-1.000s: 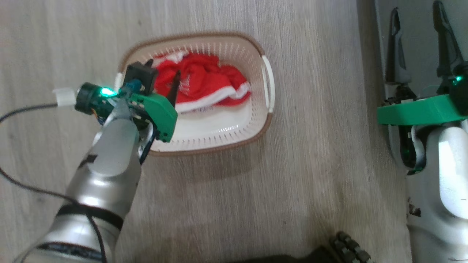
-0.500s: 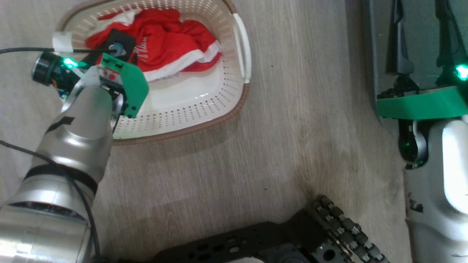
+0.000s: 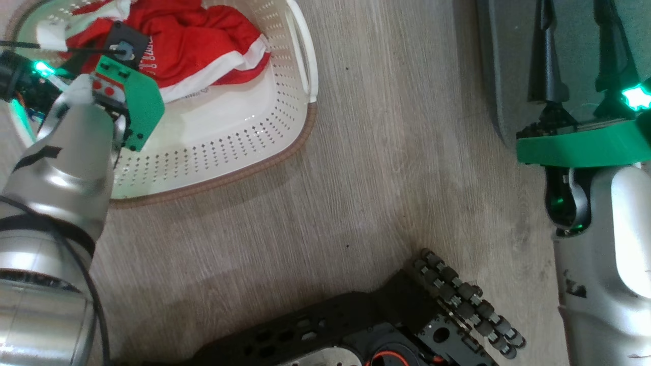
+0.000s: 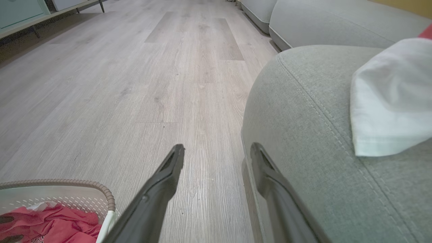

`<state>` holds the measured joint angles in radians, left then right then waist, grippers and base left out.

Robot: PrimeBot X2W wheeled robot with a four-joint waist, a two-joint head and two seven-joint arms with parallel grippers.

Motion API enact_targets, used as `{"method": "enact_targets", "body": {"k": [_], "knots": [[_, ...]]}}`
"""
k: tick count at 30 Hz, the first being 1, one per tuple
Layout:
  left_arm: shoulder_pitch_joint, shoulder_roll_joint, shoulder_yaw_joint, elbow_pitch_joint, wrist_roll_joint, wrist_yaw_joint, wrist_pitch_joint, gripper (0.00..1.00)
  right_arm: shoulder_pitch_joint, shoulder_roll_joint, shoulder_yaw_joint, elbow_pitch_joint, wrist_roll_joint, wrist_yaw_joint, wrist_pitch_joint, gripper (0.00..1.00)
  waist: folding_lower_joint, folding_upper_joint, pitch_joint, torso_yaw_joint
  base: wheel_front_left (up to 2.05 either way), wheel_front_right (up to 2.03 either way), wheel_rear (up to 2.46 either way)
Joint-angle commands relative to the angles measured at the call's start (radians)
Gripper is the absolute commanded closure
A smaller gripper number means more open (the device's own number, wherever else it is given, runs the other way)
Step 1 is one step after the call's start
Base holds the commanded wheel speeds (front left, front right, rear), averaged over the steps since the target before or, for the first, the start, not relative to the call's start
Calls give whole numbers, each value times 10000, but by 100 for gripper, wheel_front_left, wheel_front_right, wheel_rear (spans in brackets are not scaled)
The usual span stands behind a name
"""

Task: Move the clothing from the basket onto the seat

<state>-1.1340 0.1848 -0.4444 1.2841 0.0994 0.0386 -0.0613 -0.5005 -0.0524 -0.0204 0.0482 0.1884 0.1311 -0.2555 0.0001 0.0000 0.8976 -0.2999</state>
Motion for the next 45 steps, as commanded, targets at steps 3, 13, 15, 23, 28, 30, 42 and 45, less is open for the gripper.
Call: {"method": "enact_targets", "body": {"k": [3, 13, 15, 23, 28, 30, 42, 45], "knots": [[-100, 478, 46, -26, 51, 91, 101, 0, 350, 22, 266, -328, 226, -4, -63, 0, -1, 0, 244, -143, 0, 0, 0], [-611, 706, -408, 13, 300, 308, 138, 0, 464, 22, 393, -375, 514, -4, -63, 0, -1, 0, 619, -267, 0, 0, 0], [-701, 737, -469, 18, 317, 345, 137, 10, 487, 22, 441, -373, 568, -4, -63, 0, -1, 0, 662, -279, 0, 0, 0], [-751, 494, -487, 27, 68, 187, -81, 100, 525, 22, 397, -306, 616, -4, -63, 0, -1, 0, 637, -130, 0, 0, 0], [-289, -266, 3, -147, -758, -123, -1212, 100, 680, 22, 195, -153, 470, -4, -63, 0, -1, 0, -152, 388, 0, 0, 0], [70, -497, 321, -244, -1217, -307, -1596, 100, 789, 22, 87, -58, 318, -4, -63, 0, -1, 0, -703, 648, 0, 0, 0], [3369, -836, 2322, -3693, -3792, -1438, -2001, 100, 2011, 22, -608, 868, -717, -4, -63, 0, -1, 0, -4905, 2366, 0, 0, 0], [4439, -771, 2705, -4891, -4122, -1492, -2002, 100, 2420, -47, -703, 1128, -833, -4, -63, 0, -1, 0, -5810, 2675, 0, 0, 0]]}}
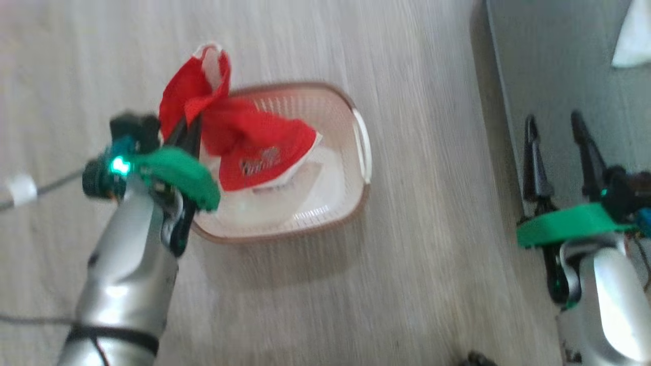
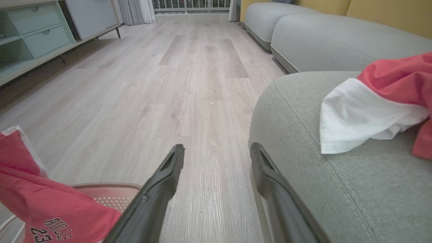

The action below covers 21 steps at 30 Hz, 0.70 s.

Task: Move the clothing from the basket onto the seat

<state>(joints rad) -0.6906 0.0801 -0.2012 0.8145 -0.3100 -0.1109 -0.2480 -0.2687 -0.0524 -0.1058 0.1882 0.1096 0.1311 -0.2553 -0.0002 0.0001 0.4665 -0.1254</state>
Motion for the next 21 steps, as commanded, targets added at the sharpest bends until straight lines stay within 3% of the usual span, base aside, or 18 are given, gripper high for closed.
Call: {"method": "enact_targets", "body": {"k": [1, 11, 21], "knots": [[346, 291, 384, -561, -111, 3, -135, 100, 242, -88, 120, -193, -75, -4, -65, 0, 2, -1, -1745, 1013, 0, 0, 0], [2901, 604, 891, -2791, -596, 363, 198, 100, 1251, -441, 284, 420, -164, -4, -65, 0, 2, -1, -3650, 1242, 0, 0, 0], [4045, 784, 995, -4202, -790, 772, 948, 100, 1590, -700, 640, 593, -231, -4, -65, 0, 2, -1, -4295, 1119, 0, 0, 0]]}}
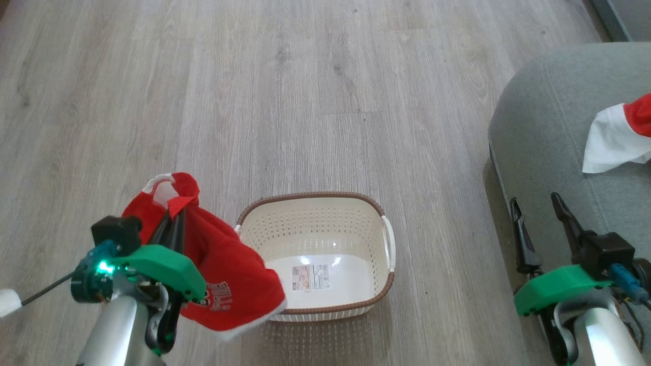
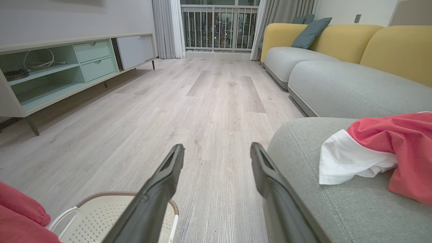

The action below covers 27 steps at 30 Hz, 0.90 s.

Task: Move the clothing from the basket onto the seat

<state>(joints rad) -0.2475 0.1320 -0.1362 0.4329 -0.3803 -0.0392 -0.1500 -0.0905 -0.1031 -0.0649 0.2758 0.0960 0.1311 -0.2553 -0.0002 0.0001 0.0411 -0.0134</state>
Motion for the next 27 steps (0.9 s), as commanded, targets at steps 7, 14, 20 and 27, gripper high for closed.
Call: {"method": "enact_targets", "body": {"k": [7, 14, 20, 27], "knots": [[-152, 358, 218, -1079, -66, 178, 333, 100, -241, -245, 503, -232, -141, -4, -65, 0, 2, -1, -80, 5, 0, 0, 0], [-438, 379, -354, -1881, 112, -90, 723, 100, -915, -510, 2867, -98, 99, -4, -65, 0, 2, -1, 69, 36, 0, 0, 0], [-1098, 95, -1325, -2814, 305, -429, 1270, 100, -2498, -834, 5883, 210, 983, -4, -65, 0, 2, -1, 99, 288, 0, 0, 0], [-1930, -394, -2965, -3871, 326, -734, 2017, 100, -4282, -1346, 8028, 1068, 2273, -4, -65, 0, 2, -1, 48, 957, 0, 0, 0]]}}
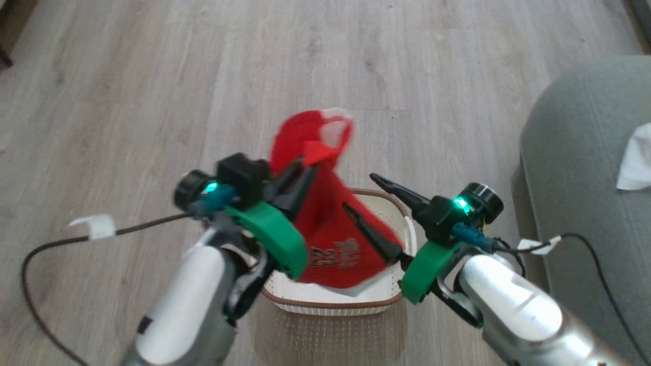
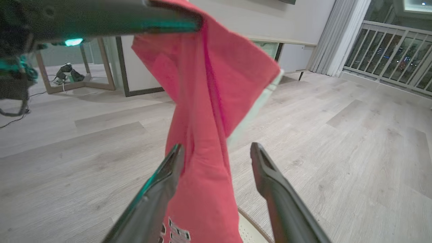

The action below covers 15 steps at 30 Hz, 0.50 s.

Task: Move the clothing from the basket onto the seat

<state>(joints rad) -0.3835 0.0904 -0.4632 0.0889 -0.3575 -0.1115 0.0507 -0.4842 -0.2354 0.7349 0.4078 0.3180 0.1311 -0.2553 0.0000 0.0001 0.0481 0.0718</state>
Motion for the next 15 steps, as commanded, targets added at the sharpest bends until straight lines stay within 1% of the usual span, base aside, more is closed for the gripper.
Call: {"method": "enact_targets", "body": {"k": [1, 6, 8, 9, 15], "knots": [[-642, -20, 89, -558, 73, -36, 98, 100, -494, -82, 122, -147, 106, -4, -65, 0, 0, -1, -36, 179, 0, 0, 0], [-868, -168, -790, -1211, -279, -119, 301, 100, -890, -168, 421, 556, 431, -4, -65, 0, 0, -1, -107, 400, 0, 0, 0], [-873, -207, -980, -1411, -482, -130, 363, 100, -930, -120, 623, 847, 722, -4, -65, 84, 0, -1, -107, 442, 0, 0, 0], [-887, -215, -1029, -1462, -525, -132, 389, 100, -914, -79, 691, 909, 962, -4, -65, 100, 0, -1, -104, 456, 0, 0, 0], [-860, -152, -894, -1444, -711, -33, 403, 100, -986, -187, 1027, 757, 1884, -4, -65, 100, 0, -1, 15, 237, 0, 0, 0]]}}
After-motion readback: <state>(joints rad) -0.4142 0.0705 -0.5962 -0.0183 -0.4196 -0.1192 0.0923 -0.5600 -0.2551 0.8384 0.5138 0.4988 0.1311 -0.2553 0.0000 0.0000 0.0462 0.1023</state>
